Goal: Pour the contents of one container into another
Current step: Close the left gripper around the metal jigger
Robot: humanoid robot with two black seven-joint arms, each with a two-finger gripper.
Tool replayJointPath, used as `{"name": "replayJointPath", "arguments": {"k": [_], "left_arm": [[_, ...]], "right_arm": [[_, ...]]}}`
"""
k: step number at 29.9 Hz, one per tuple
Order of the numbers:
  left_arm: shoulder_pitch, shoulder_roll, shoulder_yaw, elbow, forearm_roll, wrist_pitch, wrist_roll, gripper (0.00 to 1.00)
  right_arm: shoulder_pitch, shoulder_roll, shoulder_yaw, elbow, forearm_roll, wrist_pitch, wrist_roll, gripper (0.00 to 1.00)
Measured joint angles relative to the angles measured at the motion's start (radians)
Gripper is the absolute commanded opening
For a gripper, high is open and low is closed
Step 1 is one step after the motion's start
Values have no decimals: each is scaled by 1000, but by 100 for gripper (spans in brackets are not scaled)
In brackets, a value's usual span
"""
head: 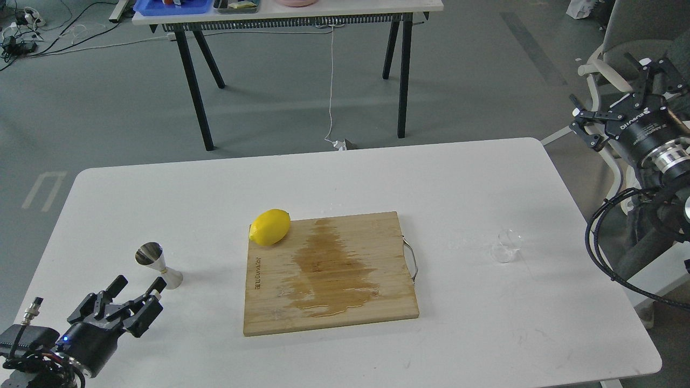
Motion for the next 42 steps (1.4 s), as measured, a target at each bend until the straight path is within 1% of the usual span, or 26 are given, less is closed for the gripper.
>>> {"name": "replayJointPath", "arguments": {"k": [5, 10, 16, 21, 23, 27, 30, 33, 35, 36, 39, 42], "left_arm": [[-25, -34, 3, 59, 1, 0, 0, 98], [-53, -55, 5, 92, 0, 0, 0, 98], [-101, -82, 46, 135, -6, 0, 0, 97], [-134, -117, 54, 184, -8, 0, 0, 96], [-147, -129, 54, 204, -8, 0, 0, 95], [-182, -160, 55, 268, -9, 0, 0, 88], [-210, -187, 55, 322, -9, 0, 0, 79], [-226, -201, 55, 351, -9, 0, 0, 64], [-236, -206, 55, 366, -9, 0, 0, 50], [-243, -210, 55, 377, -9, 0, 0, 46], [-264, -222, 55, 413, -8, 0, 0, 22], [-274, -228, 54, 429, -8, 0, 0, 12]], "right_arm": [[0, -1, 0, 2, 0, 0, 0, 98], [0, -4, 2, 2, 0, 0, 0, 98], [-5, -5, 3, 2, 0, 0, 0, 98], [-6, -5, 3, 3, 1, 0, 0, 98], [-6, -6, 3, 3, 1, 0, 0, 98], [-6, -6, 3, 4, 2, 0, 0, 98], [-6, -6, 4, 9, 2, 0, 0, 98], [-6, -6, 4, 11, 2, 0, 0, 98], [-6, -8, 5, 11, 2, 0, 0, 98], [-6, -9, 5, 11, 2, 0, 0, 98], [-7, -9, 6, 11, 2, 0, 0, 98], [-10, -10, 6, 11, 2, 0, 0, 98]]}}
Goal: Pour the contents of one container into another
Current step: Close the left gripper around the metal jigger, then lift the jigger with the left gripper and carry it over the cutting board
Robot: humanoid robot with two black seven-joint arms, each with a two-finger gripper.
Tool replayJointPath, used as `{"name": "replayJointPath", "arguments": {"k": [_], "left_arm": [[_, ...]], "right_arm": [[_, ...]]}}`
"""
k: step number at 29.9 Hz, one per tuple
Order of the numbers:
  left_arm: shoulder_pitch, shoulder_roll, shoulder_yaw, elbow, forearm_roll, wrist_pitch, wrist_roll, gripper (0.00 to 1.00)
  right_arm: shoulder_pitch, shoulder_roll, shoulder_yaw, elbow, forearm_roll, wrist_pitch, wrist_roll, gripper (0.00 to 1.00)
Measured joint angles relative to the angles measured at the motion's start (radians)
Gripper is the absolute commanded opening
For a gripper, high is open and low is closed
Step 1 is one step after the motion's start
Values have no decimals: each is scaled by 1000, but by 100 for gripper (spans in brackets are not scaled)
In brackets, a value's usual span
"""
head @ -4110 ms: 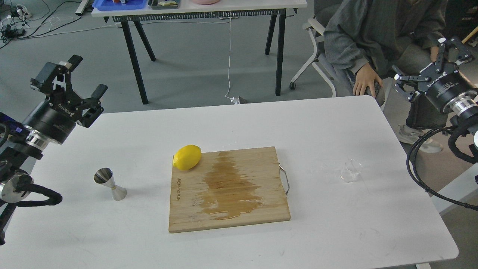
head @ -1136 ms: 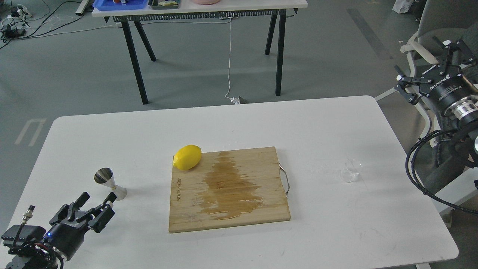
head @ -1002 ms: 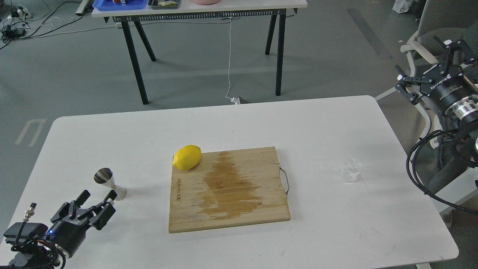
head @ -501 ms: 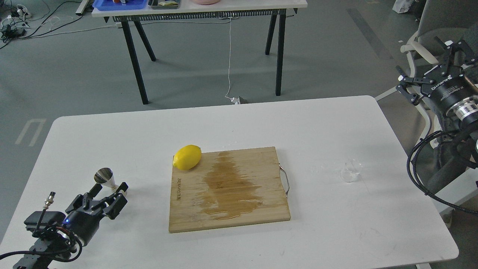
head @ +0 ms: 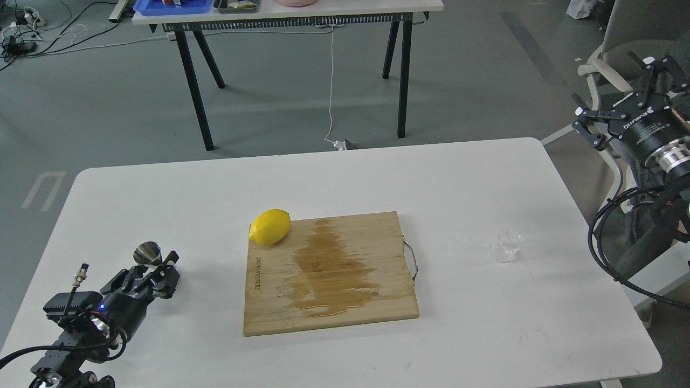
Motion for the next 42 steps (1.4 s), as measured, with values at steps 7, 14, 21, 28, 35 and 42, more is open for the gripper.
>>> {"name": "replayJointPath", "arguments": {"k": [7, 14, 21, 28, 35, 42], "left_arm": [[-19, 0, -2, -18, -7, 0, 0, 7], [-121, 50, -4, -118, -8, 0, 0, 7], [-358, 92, -2, -266, -7, 0, 0, 8], [-455, -30, 206, -327, 15, 0, 0, 8], [-394, -227, 318, -324, 175, 0, 0, 9], [-322, -297, 344, -236, 290, 0, 0, 9]], "right_arm": [[-5, 1, 0, 0, 0, 0, 0, 98], [-5, 2, 0, -3, 0, 0, 0, 98], [31, 9, 12, -37, -1, 0, -2, 98], [63, 10, 7, -56, -1, 0, -2, 98], [64, 2, -2, -60, 0, 0, -3, 98], [88, 1, -15, -67, 37, 0, -12, 98]]}}
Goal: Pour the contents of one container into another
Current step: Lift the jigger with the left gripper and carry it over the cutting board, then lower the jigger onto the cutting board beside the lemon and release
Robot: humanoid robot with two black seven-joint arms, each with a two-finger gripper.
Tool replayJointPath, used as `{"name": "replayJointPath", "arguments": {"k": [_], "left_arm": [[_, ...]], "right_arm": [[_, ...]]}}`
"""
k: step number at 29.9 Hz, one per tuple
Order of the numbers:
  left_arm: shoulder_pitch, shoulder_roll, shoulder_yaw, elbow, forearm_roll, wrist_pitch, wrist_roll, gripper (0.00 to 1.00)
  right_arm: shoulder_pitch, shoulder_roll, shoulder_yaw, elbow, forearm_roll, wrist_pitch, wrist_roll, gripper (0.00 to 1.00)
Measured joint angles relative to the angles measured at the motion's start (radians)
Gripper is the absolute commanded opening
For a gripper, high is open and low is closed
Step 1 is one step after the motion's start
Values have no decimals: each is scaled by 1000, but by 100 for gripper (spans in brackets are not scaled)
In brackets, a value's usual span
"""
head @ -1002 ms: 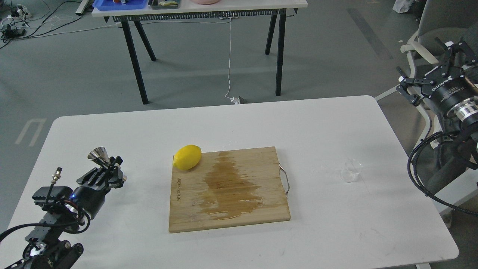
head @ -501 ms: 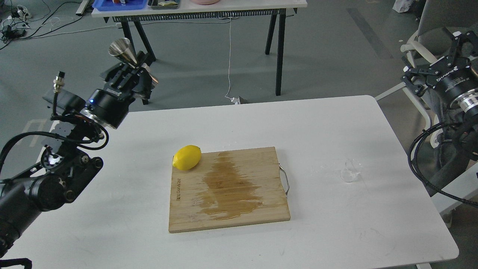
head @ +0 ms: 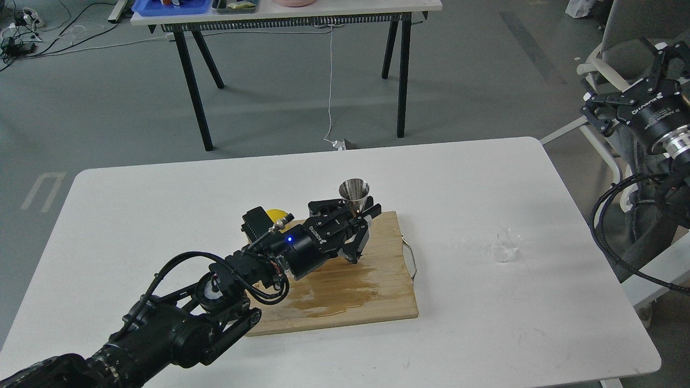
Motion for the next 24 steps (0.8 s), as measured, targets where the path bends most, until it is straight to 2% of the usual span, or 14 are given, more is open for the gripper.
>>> {"name": "replayJointPath", "arguments": {"k": [12, 18, 21, 24], "left_arm": [[11, -2, 10, 128, -13, 0, 0, 12], [16, -2, 11, 171, -33, 0, 0, 22], [16, -2, 15, 192, -44, 0, 0, 31], [16, -2, 16, 196, -46, 0, 0, 32]], "right_arm": [[14, 9, -20, -1, 6, 0, 0, 98], [10, 9, -20, -1, 6, 0, 0, 98], [6, 9, -20, 0, 9, 0, 0, 98], [4, 8, -18, 0, 9, 0, 0, 98]]}}
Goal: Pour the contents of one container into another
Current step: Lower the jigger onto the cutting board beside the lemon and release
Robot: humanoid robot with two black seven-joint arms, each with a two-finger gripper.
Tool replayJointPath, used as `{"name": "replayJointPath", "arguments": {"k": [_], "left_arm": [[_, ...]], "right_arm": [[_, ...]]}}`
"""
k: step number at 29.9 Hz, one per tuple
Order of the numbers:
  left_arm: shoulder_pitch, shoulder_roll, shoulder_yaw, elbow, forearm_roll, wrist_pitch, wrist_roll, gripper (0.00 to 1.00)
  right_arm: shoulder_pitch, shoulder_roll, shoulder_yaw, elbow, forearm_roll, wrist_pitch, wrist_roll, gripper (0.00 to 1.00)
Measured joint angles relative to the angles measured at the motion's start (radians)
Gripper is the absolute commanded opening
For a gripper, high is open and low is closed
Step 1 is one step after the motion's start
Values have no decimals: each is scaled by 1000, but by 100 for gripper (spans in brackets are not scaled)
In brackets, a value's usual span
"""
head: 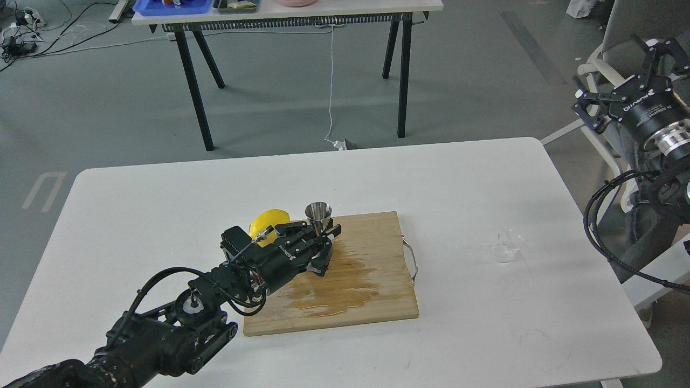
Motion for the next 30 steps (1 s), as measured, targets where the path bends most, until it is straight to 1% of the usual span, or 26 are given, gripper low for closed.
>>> {"name": "replayJointPath", "arguments": {"k": [11, 17, 28, 30], "left_arm": [[1, 0, 0, 1, 0, 0, 0, 33], [1, 0, 0, 0, 0, 0, 0, 42], [15, 0, 1, -5, 0, 0, 0, 47], [15, 0, 0, -7, 1, 0, 0, 52]], "right_arm": [[-5, 1, 1, 2, 0, 0, 0, 98], [-5, 1, 1, 3, 0, 0, 0, 98], [-15, 1, 1, 7, 1, 0, 0, 98], [-15, 1, 1, 8, 1, 0, 0, 98]]}}
